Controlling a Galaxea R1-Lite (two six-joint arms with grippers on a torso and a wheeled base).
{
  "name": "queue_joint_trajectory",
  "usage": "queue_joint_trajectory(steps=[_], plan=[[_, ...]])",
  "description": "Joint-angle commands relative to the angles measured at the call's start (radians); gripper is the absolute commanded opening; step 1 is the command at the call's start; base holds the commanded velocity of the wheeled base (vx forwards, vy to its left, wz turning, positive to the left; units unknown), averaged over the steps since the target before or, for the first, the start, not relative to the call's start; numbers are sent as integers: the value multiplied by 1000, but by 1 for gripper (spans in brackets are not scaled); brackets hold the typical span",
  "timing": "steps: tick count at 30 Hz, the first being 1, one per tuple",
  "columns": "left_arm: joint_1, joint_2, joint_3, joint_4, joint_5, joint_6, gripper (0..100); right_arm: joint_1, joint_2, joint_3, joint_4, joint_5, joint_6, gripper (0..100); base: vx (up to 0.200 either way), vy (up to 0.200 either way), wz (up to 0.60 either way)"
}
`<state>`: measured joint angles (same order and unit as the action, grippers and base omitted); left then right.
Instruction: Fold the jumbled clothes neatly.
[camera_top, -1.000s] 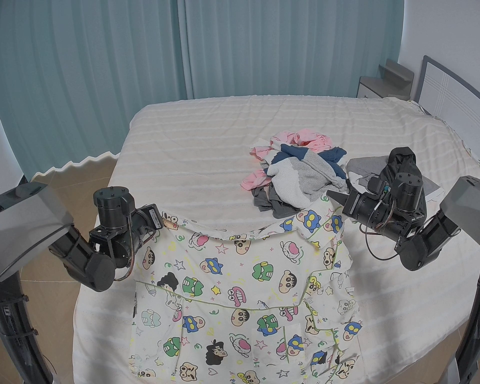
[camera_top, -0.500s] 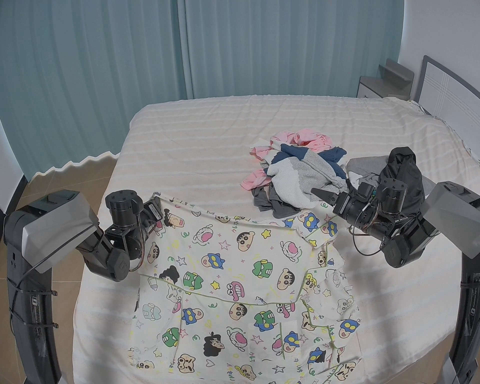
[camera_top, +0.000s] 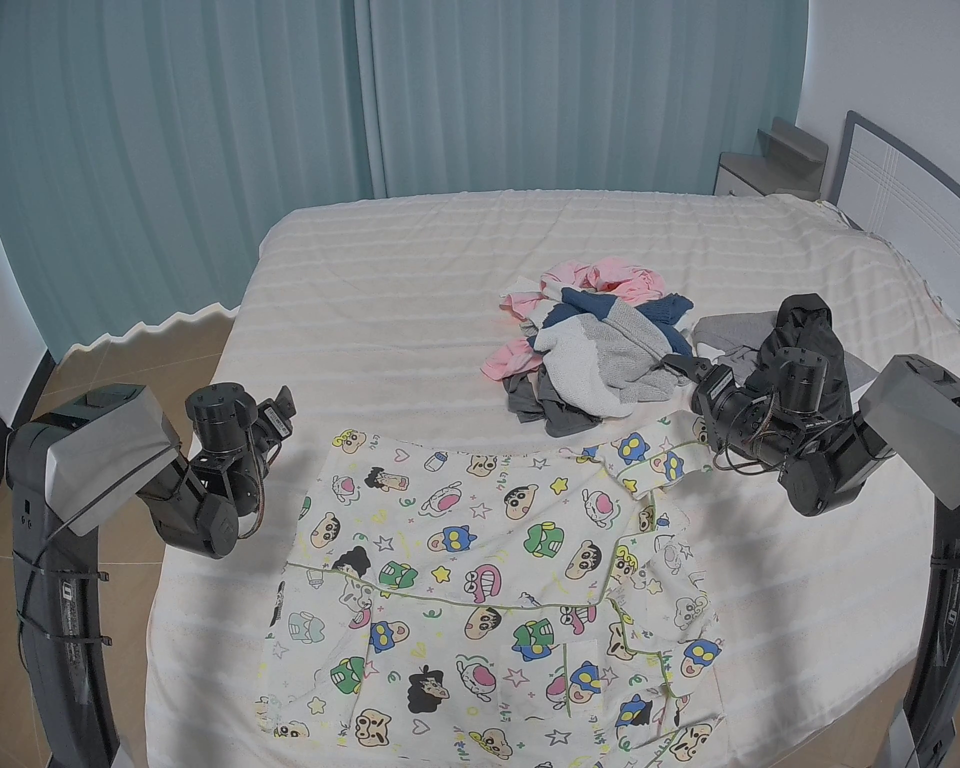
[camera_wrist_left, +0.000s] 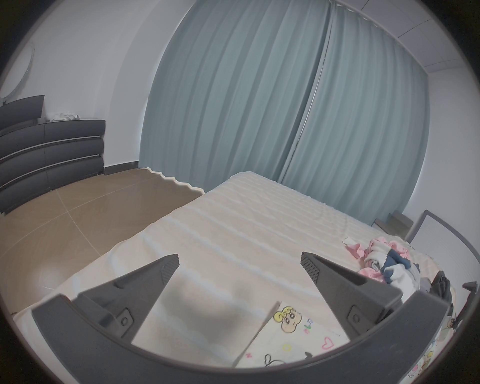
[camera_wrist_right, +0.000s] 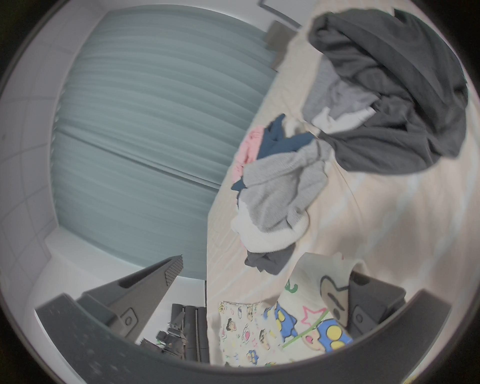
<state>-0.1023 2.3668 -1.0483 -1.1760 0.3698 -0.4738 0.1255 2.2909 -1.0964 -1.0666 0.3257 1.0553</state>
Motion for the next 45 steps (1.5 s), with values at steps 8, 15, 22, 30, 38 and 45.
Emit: queue_joint_trajectory(steps=[8,15,22,30,38,45], plan=[[13,-138,301,-1,-88,-71,100,-17,-91,-129,211,-111,117,100,0,0,0],[9,-425,568,2,-371,-258,100,-21,-105,-43,215,-132,98,100,0,0,0],[6,-641,781,1,-497,-356,100,-52,-94,-50,220,-180,106,100,0,0,0],[7,-722,915,-1,-568,-396,100,23,-166,70,221,-211,107,100,0,0,0],[30,-664,921,-2,-600,-417,100,226,-157,85,251,-218,107,100,0,0,0],[33,-594,936,-50,-600,-419,100,263,-64,10,376,-234,104,100,0,0,0]])
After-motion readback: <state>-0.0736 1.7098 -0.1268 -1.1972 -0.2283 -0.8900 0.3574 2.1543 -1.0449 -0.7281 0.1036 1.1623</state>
